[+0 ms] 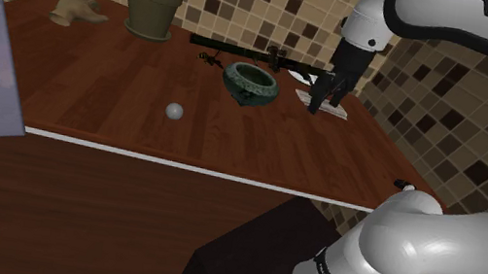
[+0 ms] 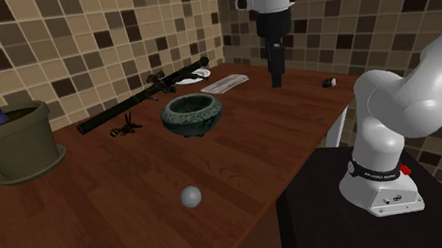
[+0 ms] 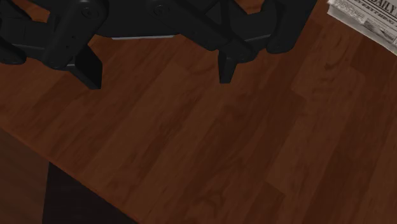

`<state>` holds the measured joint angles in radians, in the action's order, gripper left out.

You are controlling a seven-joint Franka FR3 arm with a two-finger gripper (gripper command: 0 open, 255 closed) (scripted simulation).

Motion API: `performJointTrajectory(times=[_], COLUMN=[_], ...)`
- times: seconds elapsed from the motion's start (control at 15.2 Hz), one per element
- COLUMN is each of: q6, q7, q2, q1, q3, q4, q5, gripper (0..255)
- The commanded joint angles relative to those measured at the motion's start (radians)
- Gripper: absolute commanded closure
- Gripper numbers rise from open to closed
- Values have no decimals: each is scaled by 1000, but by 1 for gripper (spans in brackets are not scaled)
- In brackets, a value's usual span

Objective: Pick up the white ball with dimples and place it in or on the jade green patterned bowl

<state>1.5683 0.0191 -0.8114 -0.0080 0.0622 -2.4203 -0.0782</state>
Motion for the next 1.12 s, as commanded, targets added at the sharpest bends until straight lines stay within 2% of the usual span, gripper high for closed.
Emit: performJointTrajectory(times=[0.0, 0.53, 1.06], q6=[0, 156, 286], q7=[0, 95, 177], q2=[0, 211, 451], q1=[0, 53, 94], q3=[0, 89, 173], q4=[0, 59, 186], q5=[0, 109, 177], gripper=[0, 0, 0])
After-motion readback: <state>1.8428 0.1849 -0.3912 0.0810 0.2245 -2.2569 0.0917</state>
